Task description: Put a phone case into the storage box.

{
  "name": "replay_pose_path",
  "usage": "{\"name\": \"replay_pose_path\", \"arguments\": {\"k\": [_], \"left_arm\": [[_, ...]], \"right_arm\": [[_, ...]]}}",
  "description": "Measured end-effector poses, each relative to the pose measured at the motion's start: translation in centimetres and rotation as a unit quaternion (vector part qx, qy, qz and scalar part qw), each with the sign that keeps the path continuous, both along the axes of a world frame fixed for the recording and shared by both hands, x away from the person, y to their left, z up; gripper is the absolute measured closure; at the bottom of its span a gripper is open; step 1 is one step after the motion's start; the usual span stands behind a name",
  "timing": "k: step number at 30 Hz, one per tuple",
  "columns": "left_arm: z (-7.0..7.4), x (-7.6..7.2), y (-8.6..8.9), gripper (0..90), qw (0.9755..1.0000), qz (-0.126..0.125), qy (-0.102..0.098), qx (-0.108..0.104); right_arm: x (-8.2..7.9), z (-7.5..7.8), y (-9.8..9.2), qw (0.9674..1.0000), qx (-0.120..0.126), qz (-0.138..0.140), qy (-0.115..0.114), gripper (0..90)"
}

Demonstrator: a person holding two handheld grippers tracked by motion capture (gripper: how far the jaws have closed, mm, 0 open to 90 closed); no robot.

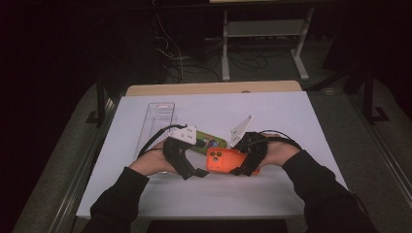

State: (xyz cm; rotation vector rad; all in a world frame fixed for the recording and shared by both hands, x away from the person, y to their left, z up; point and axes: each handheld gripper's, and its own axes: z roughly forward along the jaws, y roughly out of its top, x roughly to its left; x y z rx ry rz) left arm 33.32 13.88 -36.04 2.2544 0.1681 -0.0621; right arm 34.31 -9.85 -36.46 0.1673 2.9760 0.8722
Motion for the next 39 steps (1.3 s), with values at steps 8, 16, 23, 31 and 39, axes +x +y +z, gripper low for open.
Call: {"name": "replay_pose_path", "arguments": {"k": [8,16,23,31,39], "left_arm": [[-0.4,0.3,-1.0,0.0,0.9999,-0.005,-0.002,0.016],[-1.2,0.4,-1.5,0.0,0.999,-0.006,-0.006,0.043],[-1.3,0.0,-1.9,0.0,0.9987,-0.014,-0.01,0.048],[-1.5,0.0,-2.1,0.0,0.9976,-0.021,-0.005,0.066],[-1.5,-0.1,-2.0,7.0,0.9978,-0.023,-0.006,0.061]], "right_arm": [[0.0,0.0,0.6,0.9998,0.002,0.018,0.004,15.0],[0.1,0.1,1.5,0.9993,0.004,0.038,0.004,15.0],[-0.1,0.5,2.1,0.9988,0.006,0.049,-0.002,15.0],[-0.3,1.1,2.6,0.9982,0.012,0.058,-0.008,15.0],[-0.2,1.3,2.7,0.998,0.009,0.063,-0.005,15.0]]}}
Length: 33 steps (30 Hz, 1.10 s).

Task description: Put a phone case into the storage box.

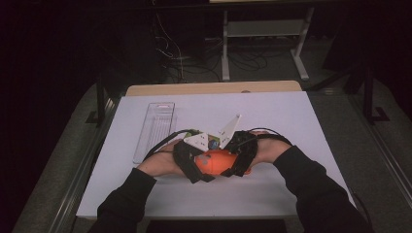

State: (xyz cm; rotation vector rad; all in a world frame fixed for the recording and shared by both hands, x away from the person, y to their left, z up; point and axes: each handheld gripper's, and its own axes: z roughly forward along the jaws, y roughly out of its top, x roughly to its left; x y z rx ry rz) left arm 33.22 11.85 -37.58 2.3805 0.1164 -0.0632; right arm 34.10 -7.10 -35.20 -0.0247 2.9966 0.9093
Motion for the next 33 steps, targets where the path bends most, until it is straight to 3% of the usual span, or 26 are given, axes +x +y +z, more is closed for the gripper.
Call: {"name": "replay_pose_path", "arguments": {"k": [7,18,22,26,29,33], "left_arm": [[0.17,0.1,0.22,14.0,0.9999,-0.005,-0.006,-0.009],[0.31,0.15,0.3,15.8,0.9998,-0.004,0.002,-0.019],[0.35,0.12,0.23,16.1,0.9999,-0.004,-0.004,-0.015],[0.36,0.07,0.15,16.1,0.9999,0.002,-0.004,-0.013],[0.36,0.13,0.23,16.1,0.9999,0.008,-0.001,-0.011],[0.32,0.11,0.43,16.1,0.9997,0.023,0.001,-0.009]], "right_arm": [[0.02,0.15,-0.11,1.0,-0.004,0.0,0.001,15.0],[0.13,0.36,-0.24,1.0,-0.001,0.001,0.005,14.9],[0.19,0.28,-0.25,1.0,0.0,0.003,0.006,14.3],[0.24,0.19,-0.26,0.9998,0.002,-0.007,0.019,8.9],[0.36,0.29,-0.45,0.9997,0.01,-0.021,0.012,1.9],[0.54,0.49,-0.96,0.9991,0.017,-0.036,0.013,0.0]]}}
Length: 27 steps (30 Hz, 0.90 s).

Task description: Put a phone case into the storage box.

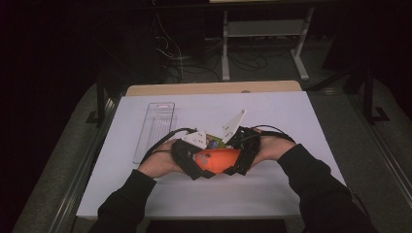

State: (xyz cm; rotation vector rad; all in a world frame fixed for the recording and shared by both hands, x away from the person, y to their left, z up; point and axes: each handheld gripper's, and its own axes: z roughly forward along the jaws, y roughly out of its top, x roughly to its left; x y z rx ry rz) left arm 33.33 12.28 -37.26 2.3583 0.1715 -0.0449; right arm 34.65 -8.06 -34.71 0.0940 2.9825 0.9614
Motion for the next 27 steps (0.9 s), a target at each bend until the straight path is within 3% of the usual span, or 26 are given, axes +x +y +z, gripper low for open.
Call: {"name": "replay_pose_path", "arguments": {"k": [5,10,12,14,18,20,21,27], "left_arm": [[-0.1,0.1,0.2,16.0,0.9998,0.019,0.003,0.008],[-0.4,0.1,0.4,16.0,0.9985,0.054,0.013,-0.001],[-0.4,0.2,0.6,16.0,0.9976,0.068,0.015,-0.001],[-0.6,0.3,0.8,16.0,0.9964,0.083,0.013,0.006],[-0.9,0.2,1.2,16.0,0.9946,0.102,0.013,0.01],[-1.1,0.1,1.3,16.0,0.993,0.116,0.016,0.015],[-1.1,0.2,1.4,16.0,0.9928,0.118,0.008,0.019],[-1.1,-0.1,1.5,15.9,0.9883,0.151,0.008,0.022]], "right_arm": [[0.2,0.0,-0.8,0.9998,0.011,-0.017,-0.001,0.0],[0.2,-0.3,-1.6,0.9989,0.013,-0.046,-0.005,0.0],[0.1,-0.4,-1.9,0.9977,0.021,-0.064,0.003,0.0],[0.3,-0.6,-2.3,0.997,0.034,-0.069,-0.013,0.0],[0.4,-0.9,-3.2,0.9939,0.044,-0.099,-0.017,0.0],[0.3,-1.1,-3.7,0.9917,0.045,-0.118,-0.02,0.0],[0.3,-1.2,-4.0,0.9902,0.051,-0.128,-0.025,0.0],[-0.3,-1.7,-5.2,0.9741,0.087,-0.208,-0.014,0.0]]}}
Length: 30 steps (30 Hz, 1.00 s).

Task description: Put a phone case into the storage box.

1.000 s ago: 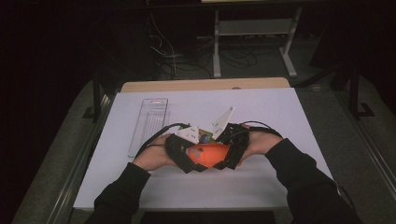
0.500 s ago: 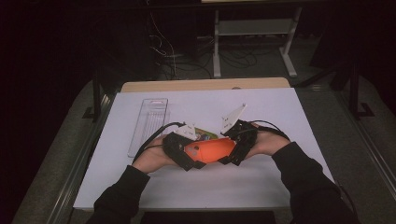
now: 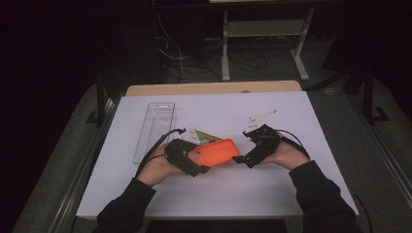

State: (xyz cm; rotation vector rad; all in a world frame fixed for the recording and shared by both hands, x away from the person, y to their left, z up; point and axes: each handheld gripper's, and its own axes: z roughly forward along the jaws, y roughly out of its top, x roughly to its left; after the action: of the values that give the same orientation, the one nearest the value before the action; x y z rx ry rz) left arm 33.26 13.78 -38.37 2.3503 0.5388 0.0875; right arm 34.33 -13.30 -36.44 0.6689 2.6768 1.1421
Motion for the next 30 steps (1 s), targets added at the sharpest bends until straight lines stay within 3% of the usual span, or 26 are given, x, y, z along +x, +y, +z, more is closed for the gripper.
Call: {"name": "replay_pose_path", "arguments": {"k": [3,7,8,9,10,14,19,24,30], "left_arm": [[0.1,0.0,0.1,15.9,0.9999,0.015,-0.003,0.005],[0.3,0.2,0.4,15.9,0.9996,0.026,-0.002,0.006],[0.3,0.2,0.4,15.9,0.9992,0.039,0.0,-0.006],[0.5,0.3,0.7,15.9,0.9993,0.035,-0.008,0.01],[0.5,0.3,0.6,15.8,0.9988,0.049,-0.005,0.001],[0.7,0.3,1.0,15.9,0.9977,0.068,-0.006,0.004],[0.9,0.3,1.2,15.8,0.9973,0.073,-0.011,-0.001],[1.0,0.3,1.3,15.8,0.9972,0.074,-0.012,-0.002],[1.0,0.3,1.3,15.8,0.9972,0.074,-0.012,-0.003]], "right_arm": [[-0.5,-0.7,-0.3,0.9992,0.018,-0.034,0.012,0.0],[-1.1,-1.9,-0.6,0.9977,0.017,-0.064,0.013,0.0],[-1.3,-2.1,-0.6,0.9975,0.019,-0.066,0.016,0.0],[-1.5,-2.4,-0.6,0.9971,0.019,-0.072,0.018,0.0],[-1.7,-2.8,-0.5,0.9965,0.02,-0.078,0.022,0.0],[-2.5,-4.0,0.0,0.9947,0.019,-0.097,0.026,0.0],[-3.3,-5.0,0.7,0.9933,0.033,-0.105,0.033,0.0],[-3.2,-5.2,1.0,0.9928,0.042,-0.11,0.022,0.0],[-3.4,-5.2,1.1,0.9926,0.018,-0.119,-0.015,0.0]]}}
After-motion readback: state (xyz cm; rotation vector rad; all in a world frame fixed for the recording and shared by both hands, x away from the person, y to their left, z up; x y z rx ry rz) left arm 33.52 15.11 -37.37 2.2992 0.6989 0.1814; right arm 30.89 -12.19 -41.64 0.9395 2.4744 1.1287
